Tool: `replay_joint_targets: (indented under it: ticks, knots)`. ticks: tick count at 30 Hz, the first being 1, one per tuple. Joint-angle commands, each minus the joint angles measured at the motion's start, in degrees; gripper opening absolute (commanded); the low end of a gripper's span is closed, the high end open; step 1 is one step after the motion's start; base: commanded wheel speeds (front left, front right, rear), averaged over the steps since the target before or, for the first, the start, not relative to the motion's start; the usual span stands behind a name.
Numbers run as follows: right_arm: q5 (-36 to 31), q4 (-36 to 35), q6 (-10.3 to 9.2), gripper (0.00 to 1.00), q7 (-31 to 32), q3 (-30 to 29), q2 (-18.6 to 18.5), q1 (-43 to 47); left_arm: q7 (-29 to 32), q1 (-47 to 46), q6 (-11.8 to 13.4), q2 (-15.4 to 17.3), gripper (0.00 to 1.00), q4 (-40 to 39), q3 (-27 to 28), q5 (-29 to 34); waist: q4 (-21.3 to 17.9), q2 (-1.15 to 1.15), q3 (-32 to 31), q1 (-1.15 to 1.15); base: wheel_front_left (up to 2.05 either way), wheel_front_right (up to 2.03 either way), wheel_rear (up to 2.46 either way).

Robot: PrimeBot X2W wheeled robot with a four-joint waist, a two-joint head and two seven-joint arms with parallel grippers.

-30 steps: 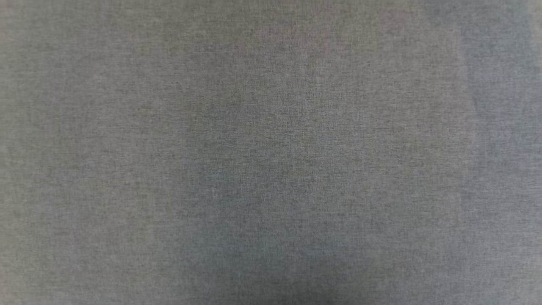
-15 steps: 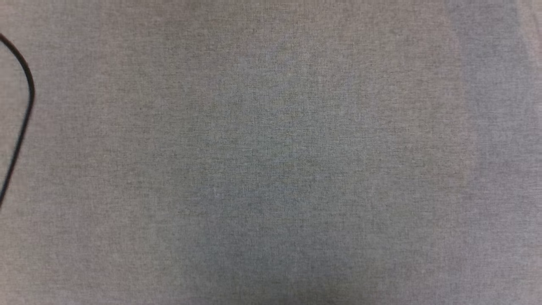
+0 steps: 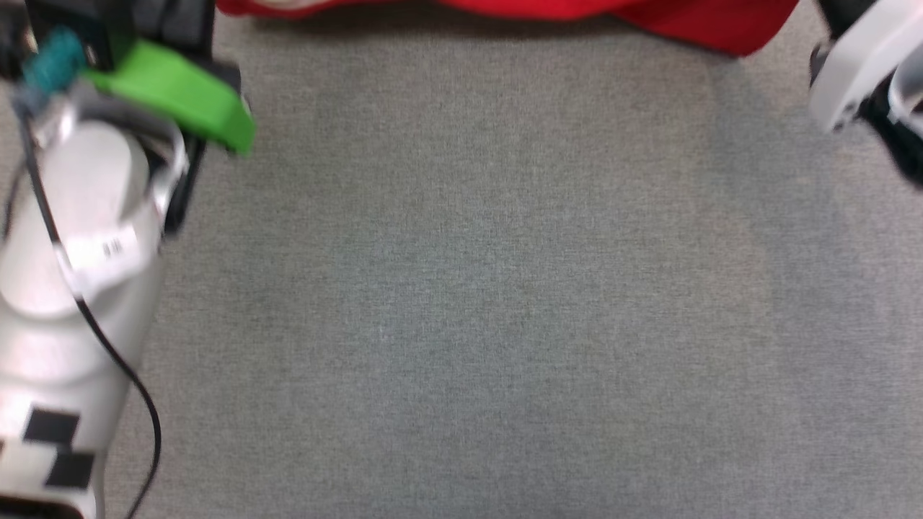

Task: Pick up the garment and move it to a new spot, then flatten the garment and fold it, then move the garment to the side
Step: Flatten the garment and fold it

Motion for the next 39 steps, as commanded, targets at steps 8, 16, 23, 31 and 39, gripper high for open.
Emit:
replay_joint_targets:
  ticks: [8,16,23,31,39]
  knots:
    - [4.0,-3.8,-0.03,0.0,-0.4,4.7,-2.9,15.9,-0.3,24.3,4.6,0.6,0.0,-10.1,0.2,-2.5,0.3,0.0,-11.3,0.0,0.0,0.0,0.0]
    - [4.5,-6.4,-0.03,0.0,-0.9,6.1,-6.2,28.8,0.8,42.7,8.8,0.5,0.0,-16.9,0.1,-6.8,1.5,0.0,-18.0,0.0,0.0,0.0,0.0]
    - [5.8,-8.5,-0.03,0.0,-0.1,4.4,-7.7,39.7,2.9,56.2,11.1,1.1,0.0,-20.8,-1.4,-9.6,1.8,0.0,-23.2,0.0,0.0,0.0,0.0]
    - [6.3,-12.1,-0.03,0.0,1.9,-0.1,-8.6,52.0,5.2,66.5,11.6,1.4,0.0,-23.2,-3.5,-12.9,2.3,0.0,-26.6,0.0,0.0,0.0,0.0]
    - [5.4,-16.4,-0.03,0.0,4.7,-5.8,-9.5,62.1,8.3,70.5,10.8,1.2,0.0,-24.1,-6.2,-14.8,2.7,0.0,-27.4,0.0,0.0,0.0,0.0]
